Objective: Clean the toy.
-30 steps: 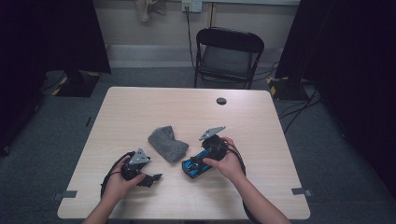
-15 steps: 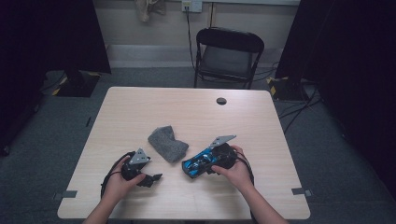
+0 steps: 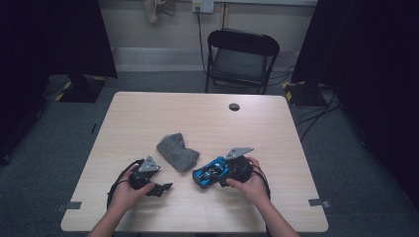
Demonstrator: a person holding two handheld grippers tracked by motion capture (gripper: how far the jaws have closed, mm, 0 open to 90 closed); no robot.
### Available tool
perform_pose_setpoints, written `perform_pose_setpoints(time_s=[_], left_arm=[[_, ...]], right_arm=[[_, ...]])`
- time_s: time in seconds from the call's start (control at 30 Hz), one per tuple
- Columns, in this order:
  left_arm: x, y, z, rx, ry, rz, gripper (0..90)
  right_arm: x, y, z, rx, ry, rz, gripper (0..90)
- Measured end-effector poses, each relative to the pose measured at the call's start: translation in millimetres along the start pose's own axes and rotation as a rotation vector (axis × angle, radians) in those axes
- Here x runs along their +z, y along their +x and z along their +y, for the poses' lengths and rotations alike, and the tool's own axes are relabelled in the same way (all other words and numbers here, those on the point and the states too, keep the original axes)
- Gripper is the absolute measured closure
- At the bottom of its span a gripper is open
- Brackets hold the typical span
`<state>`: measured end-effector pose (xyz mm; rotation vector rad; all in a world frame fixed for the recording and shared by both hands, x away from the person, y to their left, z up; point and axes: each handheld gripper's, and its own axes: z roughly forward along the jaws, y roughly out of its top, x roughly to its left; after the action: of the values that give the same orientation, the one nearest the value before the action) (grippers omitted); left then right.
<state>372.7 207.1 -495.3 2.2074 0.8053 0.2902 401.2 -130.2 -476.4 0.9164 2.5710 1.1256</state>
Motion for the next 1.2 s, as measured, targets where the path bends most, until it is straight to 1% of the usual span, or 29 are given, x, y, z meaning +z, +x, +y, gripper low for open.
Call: perform_pose_setpoints(time_s=[0.07,0.17,0.27,0.3,0.37,0.4,0.43,0.5,0.57,0.6,0.63,0.67,0.7,0.73,0.77,0.83,0.9,0.93,0.97,1.0,1.03,1.1,1.13,1.17,1.2], left_arm=[[-1.7,2.1,5.3,-0.010,-0.009,-0.001,16.4],[-3.9,5.5,16.8,-0.065,-0.049,-0.014,16.3],[-4.5,8.8,30.7,-0.089,-0.078,-0.003,16.2],[-3.6,10.4,35.8,-0.096,-0.091,-0.005,15.7],[0.9,12.9,46.9,-0.120,-0.098,-0.006,15.7],[0.9,12.9,46.9,-0.120,-0.098,-0.006,15.7],[8.5,14.6,58.1,-0.129,-0.087,0.014,15.7],[14.2,16.7,68.8,-0.102,-0.097,0.026,15.8],[19.2,20.4,79.1,-0.098,-0.102,0.044,15.8],[22.3,22.2,83.2,-0.111,-0.104,0.047,15.8],[24.1,24.6,86.7,-0.112,-0.096,0.060,16.0],[26.0,26.1,89.4,-0.123,-0.082,0.083,16.7],[28.0,27.7,91.6,-0.121,-0.073,0.091,17.1],[29.3,29.2,93.0,-0.116,-0.071,0.090,17.1],[31.3,29.6,93.3,-0.125,-0.071,0.088,17.6],[33.8,31.1,91.9,-0.136,-0.050,0.102,18.1],[35.2,31.1,89.4,-0.151,-0.055,0.107,18.2],[34.4,31.2,88.6,-0.149,-0.060,0.112,18.6],[33.4,30.6,87.7,-0.170,-0.071,0.120,19.8],[31.4,31.4,86.8,-0.180,-0.058,0.130,20.7],[30.6,31.7,85.7,-0.195,-0.065,0.137,20.2],[27.9,33.6,83.1,-0.207,-0.064,0.144,19.7],[25.1,34.1,82.0,-0.216,-0.069,0.163,20.0],[25.1,34.1,82.0,-0.216,-0.069,0.163,20.2],[18.0,36.2,80.2,-0.241,-0.097,0.185,20.2]], right_arm=[[0.3,0.0,-1.5,0.001,-0.012,-0.005,21.1],[0.2,-0.1,-1.8,0.001,-0.014,-0.004,21.2],[0.3,-0.2,-0.7,-0.002,-0.006,-0.005,21.2],[0.4,0.0,-0.5,-0.003,-0.005,-0.005,21.3],[0.4,-0.1,-1.1,-0.003,-0.009,-0.005,21.3],[0.4,-0.1,-1.1,-0.003,-0.009,-0.005,21.3],[0.2,-0.1,-2.7,-0.004,-0.020,-0.006,21.6],[0.2,-0.1,-3.4,-0.006,-0.026,-0.005,21.6],[0.2,-0.1,-3.9,-0.005,-0.030,-0.004,21.8],[0.1,-0.3,-4.1,-0.006,-0.031,-0.005,22.2],[0.0,-0.2,-4.3,-0.007,-0.030,-0.007,22.2],[0.0,-0.2,-4.5,-0.007,-0.033,-0.007,22.2],[0.1,-0.1,-4.8,-0.008,-0.035,-0.007,22.2],[0.0,-0.3,-4.9,-0.008,-0.036,-0.006,22.3],[0.1,-0.3,-5.2,-0.008,-0.039,-0.006,22.3],[0.1,-0.4,-5.6,-0.010,-0.042,-0.006,22.3],[0.1,-0.4,-6.1,-0.009,-0.046,-0.005,22.3],[0.0,-0.4,-6.3,-0.009,-0.047,-0.005,22.3],[0.1,-0.3,-6.6,-0.008,-0.050,-0.005,22.3],[0.2,-0.3,-6.8,-0.008,-0.052,-0.005,22.3],[0.2,-0.1,-6.8,-0.007,-0.052,-0.006,22.3],[0.2,0.2,-6.8,-0.007,-0.052,-0.006,22.3],[0.2,0.3,-6.9,-0.007,-0.053,-0.007,22.3],[0.2,0.3,-6.9,-0.007,-0.053,-0.007,22.3],[0.1,0.4,-7.5,-0.007,-0.057,-0.007,22.4]])
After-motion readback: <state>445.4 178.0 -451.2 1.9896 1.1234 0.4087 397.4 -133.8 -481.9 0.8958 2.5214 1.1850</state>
